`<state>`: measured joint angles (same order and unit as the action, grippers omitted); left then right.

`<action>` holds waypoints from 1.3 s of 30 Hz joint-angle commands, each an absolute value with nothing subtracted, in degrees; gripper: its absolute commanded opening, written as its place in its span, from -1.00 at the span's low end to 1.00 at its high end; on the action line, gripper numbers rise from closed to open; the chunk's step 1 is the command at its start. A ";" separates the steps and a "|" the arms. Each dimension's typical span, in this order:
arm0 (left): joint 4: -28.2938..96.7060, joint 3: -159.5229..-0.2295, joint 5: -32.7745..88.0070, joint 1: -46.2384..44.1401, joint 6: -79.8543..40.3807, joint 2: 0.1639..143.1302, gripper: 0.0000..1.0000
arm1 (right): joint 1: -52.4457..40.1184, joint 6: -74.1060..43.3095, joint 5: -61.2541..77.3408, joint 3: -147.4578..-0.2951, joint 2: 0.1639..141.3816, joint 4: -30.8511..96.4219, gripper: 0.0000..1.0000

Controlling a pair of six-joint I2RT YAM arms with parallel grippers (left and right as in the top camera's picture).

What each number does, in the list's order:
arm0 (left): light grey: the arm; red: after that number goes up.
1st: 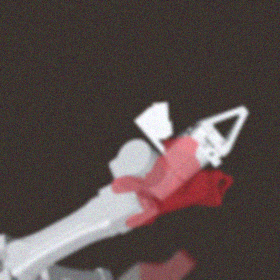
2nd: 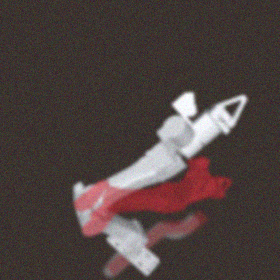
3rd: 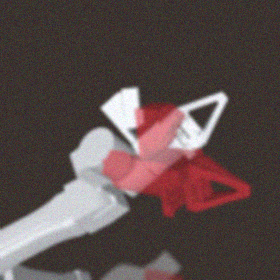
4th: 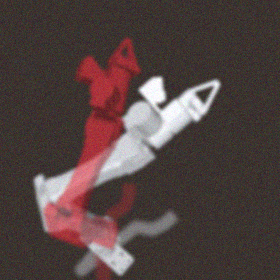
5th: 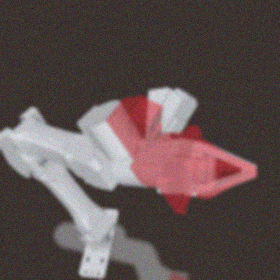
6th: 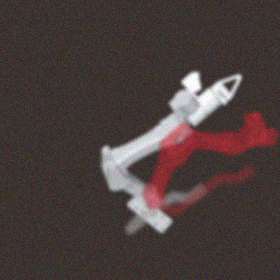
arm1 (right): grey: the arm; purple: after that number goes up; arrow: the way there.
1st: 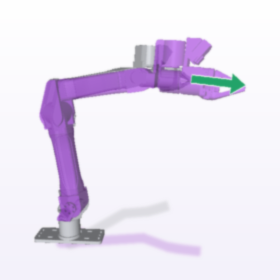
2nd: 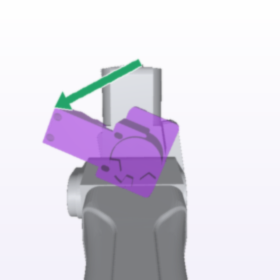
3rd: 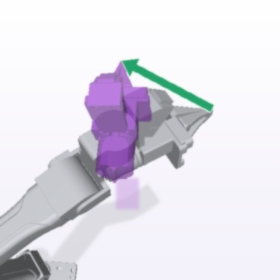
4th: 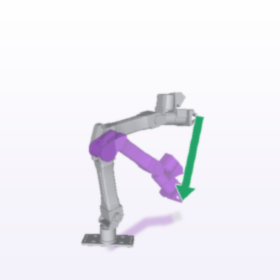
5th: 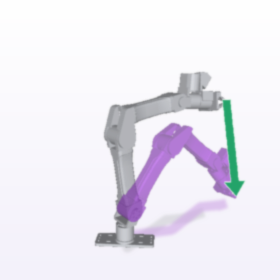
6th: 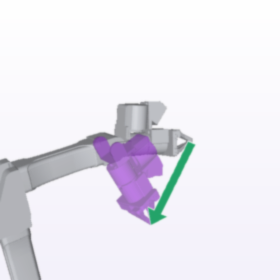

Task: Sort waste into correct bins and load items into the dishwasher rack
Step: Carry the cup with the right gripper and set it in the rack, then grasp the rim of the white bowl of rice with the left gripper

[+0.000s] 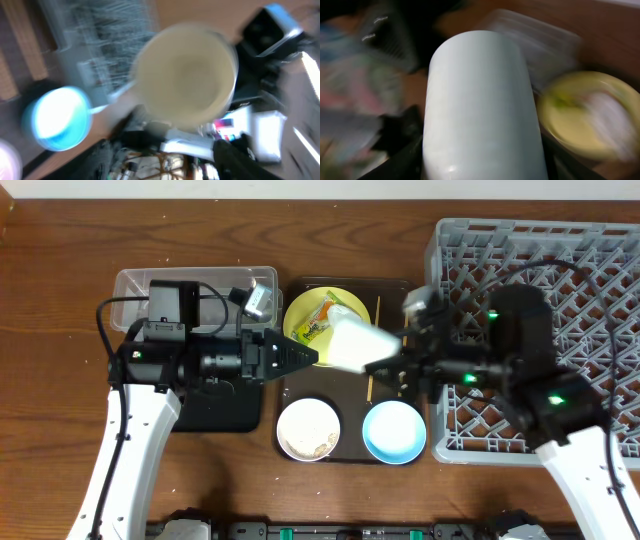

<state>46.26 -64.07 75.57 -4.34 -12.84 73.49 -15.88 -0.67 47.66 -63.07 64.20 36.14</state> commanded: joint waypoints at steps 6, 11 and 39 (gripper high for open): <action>53.30 -63.81 48.34 -4.43 -11.73 73.34 0.49 | 0.64 -17.39 8.78 -63.99 54.96 54.39 -0.03; 53.98 -63.81 48.34 -4.43 -10.90 73.34 0.49 | 7.31 -27.62 -9.54 -63.96 57.12 67.11 -0.06; 54.52 -63.81 30.52 -11.66 -10.11 73.36 0.45 | 8.69 -9.13 32.91 -64.77 64.62 53.10 0.85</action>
